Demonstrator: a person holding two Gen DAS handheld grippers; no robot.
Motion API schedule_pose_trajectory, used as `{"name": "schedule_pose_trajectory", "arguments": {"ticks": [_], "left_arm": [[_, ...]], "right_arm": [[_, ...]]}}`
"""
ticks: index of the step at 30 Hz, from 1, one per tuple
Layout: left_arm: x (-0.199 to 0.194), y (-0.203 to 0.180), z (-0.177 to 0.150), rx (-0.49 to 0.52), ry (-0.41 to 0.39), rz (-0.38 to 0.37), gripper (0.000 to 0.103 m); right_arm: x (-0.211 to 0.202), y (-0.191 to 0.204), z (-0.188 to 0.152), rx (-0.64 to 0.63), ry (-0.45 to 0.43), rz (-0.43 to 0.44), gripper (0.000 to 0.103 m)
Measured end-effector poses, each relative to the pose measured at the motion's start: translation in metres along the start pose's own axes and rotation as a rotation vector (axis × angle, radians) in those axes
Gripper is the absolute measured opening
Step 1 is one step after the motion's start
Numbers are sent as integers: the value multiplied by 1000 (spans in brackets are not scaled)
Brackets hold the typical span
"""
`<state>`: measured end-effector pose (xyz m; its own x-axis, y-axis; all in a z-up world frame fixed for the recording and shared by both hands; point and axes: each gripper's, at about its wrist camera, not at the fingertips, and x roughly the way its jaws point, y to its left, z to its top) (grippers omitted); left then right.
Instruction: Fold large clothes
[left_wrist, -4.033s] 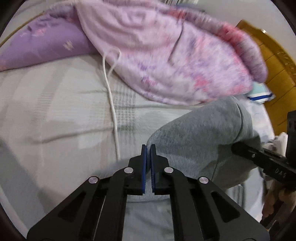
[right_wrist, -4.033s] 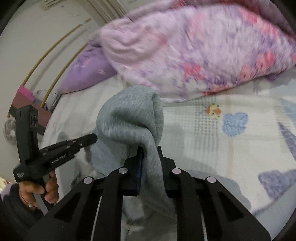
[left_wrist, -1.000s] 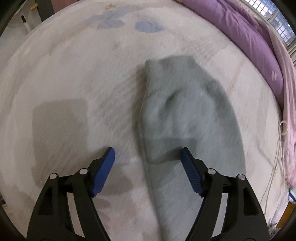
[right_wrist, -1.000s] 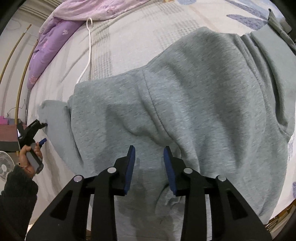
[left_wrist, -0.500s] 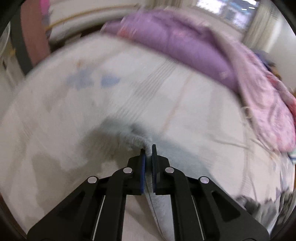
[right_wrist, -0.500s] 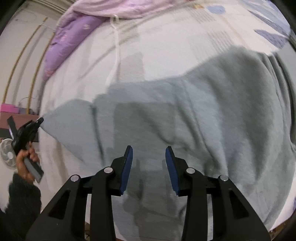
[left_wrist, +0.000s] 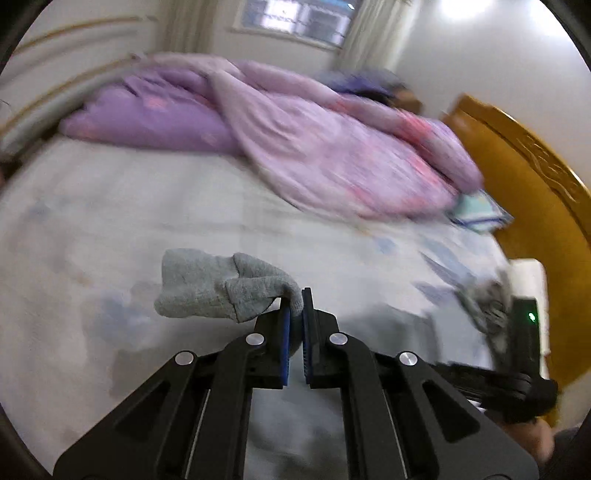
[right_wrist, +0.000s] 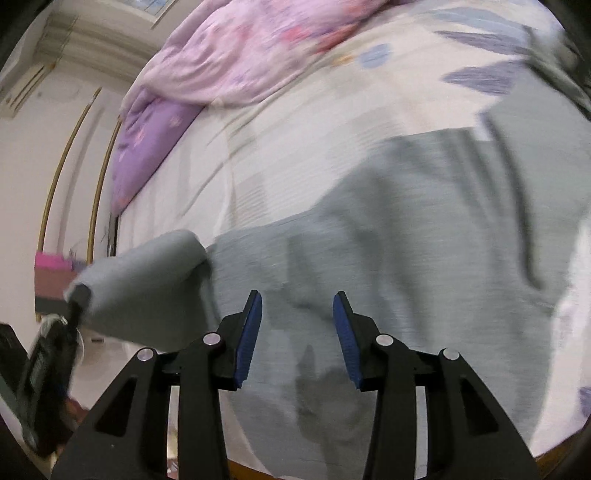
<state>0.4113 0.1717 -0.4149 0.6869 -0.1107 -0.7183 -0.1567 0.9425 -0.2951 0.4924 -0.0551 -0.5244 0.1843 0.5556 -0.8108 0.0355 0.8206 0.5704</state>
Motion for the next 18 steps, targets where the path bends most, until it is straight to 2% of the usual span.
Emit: {"name": "schedule_pose_trajectory", "arguments": {"ticks": [1, 3, 4, 6, 7, 9, 11, 12, 13, 14, 16, 18], "left_arm": [[14, -24, -11, 16, 31, -38, 5], [42, -62, -34, 76, 94, -48, 5], [65, -76, -49, 97, 151, -54, 6], [97, -93, -75, 128, 239, -23, 7], [113, -98, -89, 135, 279, -4, 11], [135, -97, -106, 131, 375, 20, 14], [134, -91, -113, 99, 384, 25, 22], [127, -84, -111, 64, 373, 13, 35], [119, -77, -111, 32, 364, 3, 56], [107, -67, -108, -14, 339, -12, 63], [87, -51, -105, -57, 286, -9, 68], [73, -32, -102, -63, 271, 56, 68]], "right_arm": [[-9, -15, 3, 15, -5, -13, 40], [-22, -38, 7, 28, -4, -32, 40], [-29, -52, 9, 33, -7, -55, 40], [-35, -72, 12, 47, -6, -85, 41], [-36, -83, 13, 63, -1, -98, 44], [-37, -96, 13, 77, 9, -98, 44], [-37, -96, 12, 63, 22, -96, 44], [-37, -94, 11, 52, 24, -91, 44], [-36, -89, 11, 30, 29, -90, 44], [-33, -82, 11, 4, 31, -85, 44], [-29, -67, 10, -40, 40, -66, 47], [-21, -48, 7, -94, 52, -61, 48]]}}
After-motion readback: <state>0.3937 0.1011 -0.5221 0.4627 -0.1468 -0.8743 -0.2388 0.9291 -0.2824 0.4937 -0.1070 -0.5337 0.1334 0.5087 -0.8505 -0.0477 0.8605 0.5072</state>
